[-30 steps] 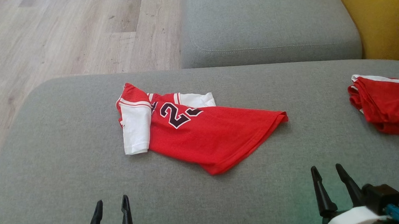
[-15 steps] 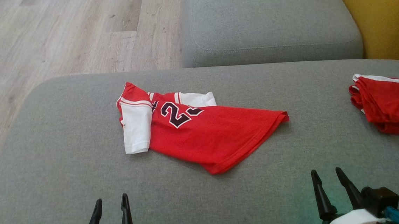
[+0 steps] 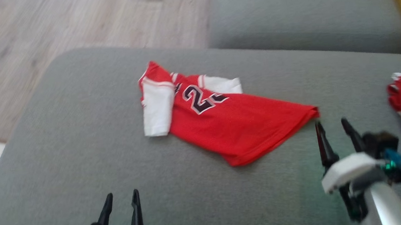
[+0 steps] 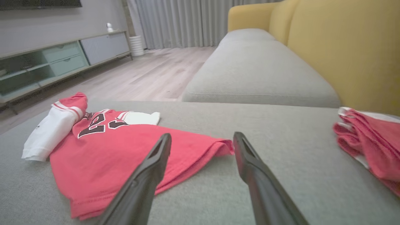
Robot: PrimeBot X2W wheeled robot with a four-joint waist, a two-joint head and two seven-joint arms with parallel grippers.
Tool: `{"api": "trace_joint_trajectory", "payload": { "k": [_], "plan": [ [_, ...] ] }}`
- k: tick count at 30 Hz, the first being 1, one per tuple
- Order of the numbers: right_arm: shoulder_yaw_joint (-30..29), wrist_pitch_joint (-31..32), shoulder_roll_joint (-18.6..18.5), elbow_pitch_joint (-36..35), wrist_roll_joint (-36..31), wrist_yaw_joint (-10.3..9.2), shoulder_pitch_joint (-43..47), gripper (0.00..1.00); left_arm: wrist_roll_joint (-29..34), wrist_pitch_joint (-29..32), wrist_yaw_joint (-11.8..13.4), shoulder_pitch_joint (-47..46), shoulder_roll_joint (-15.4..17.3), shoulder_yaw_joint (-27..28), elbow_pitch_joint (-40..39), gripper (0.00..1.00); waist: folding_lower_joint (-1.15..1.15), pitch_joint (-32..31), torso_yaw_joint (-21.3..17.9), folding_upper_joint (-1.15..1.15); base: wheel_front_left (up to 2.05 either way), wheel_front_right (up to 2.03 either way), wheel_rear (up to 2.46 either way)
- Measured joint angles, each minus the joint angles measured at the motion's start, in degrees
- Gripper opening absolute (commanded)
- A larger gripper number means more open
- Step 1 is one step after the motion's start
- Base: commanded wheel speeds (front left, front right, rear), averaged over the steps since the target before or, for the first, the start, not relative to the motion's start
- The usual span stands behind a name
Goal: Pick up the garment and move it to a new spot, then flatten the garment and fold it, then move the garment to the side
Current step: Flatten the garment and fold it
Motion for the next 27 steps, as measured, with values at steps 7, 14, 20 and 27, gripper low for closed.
{"api": "trace_joint_trajectory", "payload": {
  "k": [7,14,20,27],
  "plan": [
    [-4.9,1.9,0.0,9.2,-4.6,0.00,-8.2,1.00,0.6,-0.1,-0.5,-2.2,-1.1,-0.8,0.5,1.00,0.01,3.6,4.0,0.00,0.00,0.00,0.00],
    [-10.2,3.6,-0.1,21.8,-5.4,0.00,-13.6,1.00,0.7,-1.1,-1.4,-4.2,-2.8,-1.4,2.5,1.00,0.01,7.1,9.0,0.00,0.00,0.00,0.00],
    [-10.7,1.3,-0.1,27.7,-5.5,0.00,-18.1,1.00,1.4,-1.6,-2.0,-4.3,-3.8,-1.4,3.9,1.00,0.00,8.5,11.6,0.00,0.00,0.00,0.00],
    [-9.3,0.2,-0.1,34.7,-7.8,0.00,-22.2,0.00,1.7,-2.1,-2.4,-4.3,-4.0,-0.8,4.8,1.00,-0.01,8.7,11.3,0.00,0.00,0.00,0.00]
  ]
}}
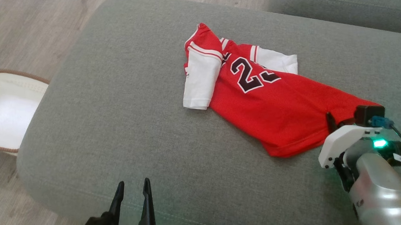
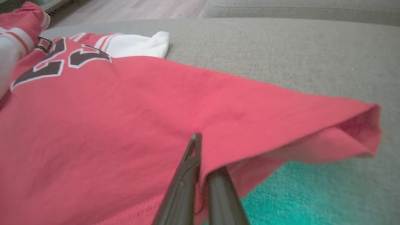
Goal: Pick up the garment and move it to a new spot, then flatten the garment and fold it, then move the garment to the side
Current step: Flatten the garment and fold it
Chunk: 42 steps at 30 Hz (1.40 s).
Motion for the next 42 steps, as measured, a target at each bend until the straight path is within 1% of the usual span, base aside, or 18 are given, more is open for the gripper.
{"api": "trace_joint_trajectory", "payload": {
  "k": [3,7,9,11,19,23,24,25,26,29,33,37,41,42],
  "plan": [
    [0.8,-0.9,0.0,1.4,-0.4,0.00,-1.0,0.00,0.5,0.0,0.0,0.0,0.0,0.6,0.0,1.00,0.00,0.1,-0.8,0.00,0.00,0.00,0.00],
    [0.4,-3.0,-0.2,1.4,-2.5,0.00,-2.2,0.00,0.5,0.0,-0.1,0.0,-0.1,0.9,0.0,1.00,0.00,0.2,-2.0,0.00,0.00,0.00,0.00],
    [0.1,-3.4,-0.9,1.4,-3.5,0.00,-3.3,0.00,0.6,-0.1,-0.1,0.0,-0.1,1.0,0.1,1.00,0.00,0.2,-2.6,0.00,0.00,0.00,0.00],
    [0.1,-3.4,-2.4,1.2,-4.6,0.00,-5.0,0.00,1.1,-0.1,-0.1,0.0,-0.3,1.0,0.1,1.00,0.00,0.5,-2.9,0.00,0.00,0.00,0.00],
    [-0.1,-0.6,-11.5,1.3,-9.0,0.00,-15.6,0.00,2.0,-0.1,-1.0,-1.8,-1.2,0.9,0.1,1.00,0.00,2.9,-2.1,0.00,0.00,0.00,0.00],
    [-2.5,-0.4,-13.9,1.5,-11.2,0.00,-19.2,0.00,2.2,-0.1,-1.5,-2.8,-1.7,1.0,0.2,1.00,0.00,4.4,-1.2,0.00,0.00,0.00,0.00],
    [-3.0,-0.4,-14.0,1.8,-11.7,0.00,-19.7,0.21,2.5,-0.1,-1.5,-2.8,-1.8,1.0,0.3,1.00,0.00,4.8,-1.1,0.00,0.00,0.00,0.00],
    [-3.2,-0.6,-14.0,2.1,-12.2,0.00,-20.0,0.76,2.5,-0.1,-1.5,-2.8,-1.9,1.1,0.3,1.00,0.01,5.1,-1.0,0.00,0.00,0.00,0.00],
    [-3.4,-1.0,-13.8,2.4,-12.6,0.00,-20.2,1.00,2.6,-0.1,-1.6,-2.9,-2.1,1.2,0.3,1.00,0.01,5.4,-1.0,0.00,0.00,0.00,0.00],
    [-3.9,-2.7,-12.2,3.5,-13.5,0.00,-20.4,1.00,2.6,-0.1,-1.6,-3.2,-2.4,2.1,0.3,1.00,0.01,5.6,-1.6,0.00,0.00,0.00,0.00],
    [-2.3,-5.1,-10.6,5.5,-14.0,0.00,-20.4,1.00,3.5,-0.1,-1.6,-3.2,-2.6,2.8,0.3,1.00,0.00,5.0,-2.8,0.00,0.00,0.00,0.00],
    [1.1,-7.6,-9.4,6.3,-13.8,0.00,-20.4,1.00,4.0,-0.1,-1.6,-3.2,-2.6,3.2,0.2,1.00,0.00,3.6,-4.4,0.00,0.00,0.00,0.00],
    [6.5,-8.9,-6.2,6.7,-11.6,0.00,-19.3,1.00,4.1,-0.1,-2.0,-3.0,-2.6,3.8,0.1,1.00,0.00,1.6,-6.2,0.00,0.00,0.00,0.00],
    [6.5,-8.9,-6.2,6.7,-11.6,0.00,-19.3,1.00,4.1,-0.1,-2.0,-3.0,-2.6,3.8,0.1,1.00,0.00,1.6,-6.2,0.00,0.00,0.00,0.00]
  ]
}}
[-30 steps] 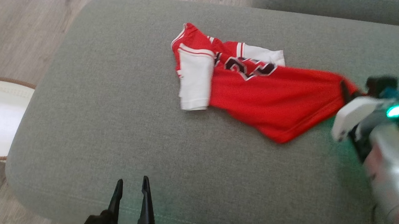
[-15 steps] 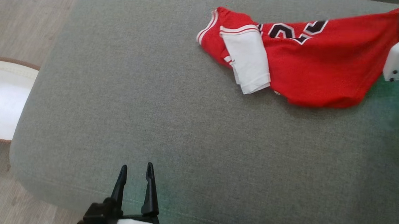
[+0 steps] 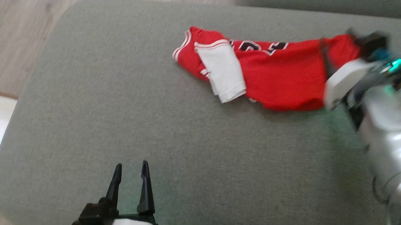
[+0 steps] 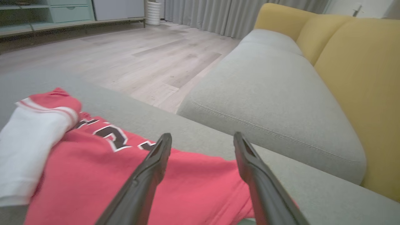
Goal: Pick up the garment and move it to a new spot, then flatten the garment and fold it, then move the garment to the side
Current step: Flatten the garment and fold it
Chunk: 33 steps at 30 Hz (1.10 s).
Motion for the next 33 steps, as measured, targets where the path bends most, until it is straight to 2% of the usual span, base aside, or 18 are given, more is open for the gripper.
{"api": "trace_joint_trajectory", "payload": {
  "k": [3,4,5,11,16,21,22,23,25,26,33],
  "plan": [
    [5.1,-0.2,2.4,0.3,2.2,0.00,3.4,1.00,0.0,0.0,0.0,0.6,0.1,0.2,-0.2,1.00,0.00,-1.7,-1.3,0.00,0.00,0.00,0.00],
    [8.8,-0.4,3.4,0.6,3.7,0.00,6.5,1.00,0.0,0.0,0.0,1.3,0.2,0.2,-0.2,1.00,-0.01,-2.6,-2.1,0.00,0.00,0.00,0.00],
    [8.8,-0.4,3.4,0.6,3.7,0.00,6.5,1.00,0.0,0.0,0.0,1.3,0.2,0.2,-0.2,1.00,-0.01,-2.6,-2.1,0.00,0.00,0.00,0.00],
    [19.3,-0.4,4.3,1.2,8.3,0.00,12.4,1.00,0.0,0.1,0.0,2.0,0.4,0.0,-1.0,1.00,-0.01,-3.2,-2.6,0.00,0.00,0.00,0.00],
    [25.2,-0.4,4.1,2.0,9.3,0.00,11.9,1.00,0.0,0.1,0.0,2.0,0.5,-0.1,-1.3,1.00,0.00,-1.6,-1.3,0.00,0.00,0.00,0.00],
    [27.6,1.2,1.5,4.2,9.2,0.00,9.1,1.00,0.0,0.1,0.0,1.5,0.3,-0.5,-1.3,1.00,0.00,0.1,0.8,0.00,0.00,0.00,0.00],
    [27.8,1.5,1.3,4.4,9.2,0.00,8.6,0.78,0.0,0.1,0.0,1.4,0.2,-0.5,-1.2,1.00,0.01,0.4,1.2,0.00,0.00,0.00,0.00],
    [27.8,1.5,1.1,4.6,9.3,0.00,8.1,0.40,0.0,0.1,0.0,1.2,0.1,-0.5,-1.1,1.00,0.01,0.7,1.7,0.00,0.00,0.00,0.00],
    [27.8,1.7,1.1,4.9,9.7,0.00,7.4,0.03,0.0,0.1,0.0,0.8,-0.1,-0.4,-1.1,1.00,0.01,1.1,2.4,0.00,0.00,0.00,0.00],
    [27.8,1.7,1.1,4.9,10.0,0.00,7.1,0.00,0.0,0.1,0.0,0.8,-0.1,-0.4,-1.1,1.00,0.01,1.1,2.5,0.00,0.00,0.00,0.00],
    [28.0,0.6,0.6,2.8,12.0,0.00,7.1,0.00,0.0,0.0,0.3,1.3,-0.1,0.6,-0.6,1.00,0.01,-1.5,1.1,0.00,0.00,0.00,0.00]
  ]
}}
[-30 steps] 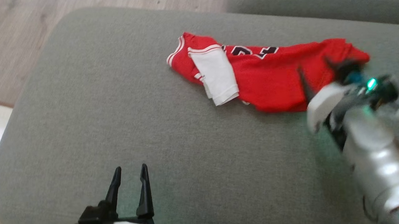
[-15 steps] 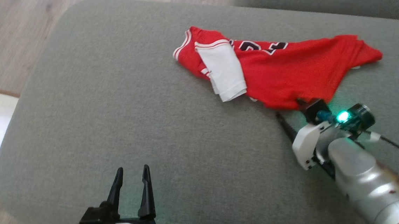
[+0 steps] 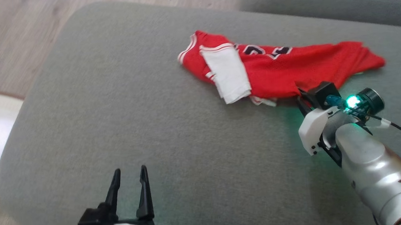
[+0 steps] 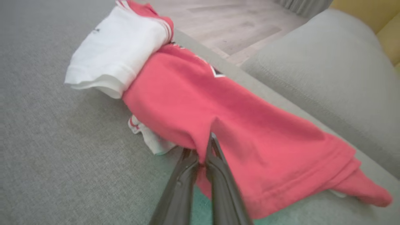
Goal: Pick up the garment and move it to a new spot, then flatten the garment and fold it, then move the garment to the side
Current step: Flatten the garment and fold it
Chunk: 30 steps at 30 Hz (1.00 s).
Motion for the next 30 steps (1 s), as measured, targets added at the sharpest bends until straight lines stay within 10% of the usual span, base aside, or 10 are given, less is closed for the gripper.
{"api": "trace_joint_trajectory", "payload": {
  "k": [11,19,24,26,30],
  "plan": [
    [10.1,3.6,-5.3,-12.6,6.4,0.00,9.0,0.00,-0.2,0.0,0.8,5.8,0.8,0.3,-0.5,1.00,-0.01,-6.7,-7.7,0.00,0.00,0.00,0.00],
    [18.0,26.9,-22.7,-43.7,18.0,0.00,21.0,0.00,-0.1,0.1,1.1,6.5,1.1,-0.2,-2.1,1.00,-0.02,-8.3,-11.5,0.00,0.00,0.00,0.00],
    [15.7,33.0,-25.1,-53.8,19.4,0.00,24.0,0.00,-0.1,0.6,1.0,6.2,1.2,-0.9,-2.2,1.00,0.00,-6.1,-9.7,0.00,0.00,0.00,0.00],
    [13.3,32.9,-23.9,-53.9,17.8,0.00,23.6,1.00,-0.1,0.6,0.9,5.3,1.2,-1.2,-2.0,1.00,0.00,-4.7,-8.2,0.00,0.00,0.00,0.00],
    [10.6,30.7,-20.1,-52.4,15.3,0.00,23.0,1.00,-0.1,0.6,0.9,4.2,1.1,-1.3,-1.7,1.00,0.00,-3.6,-7.0,0.00,0.00,0.00,0.00]
  ]
}}
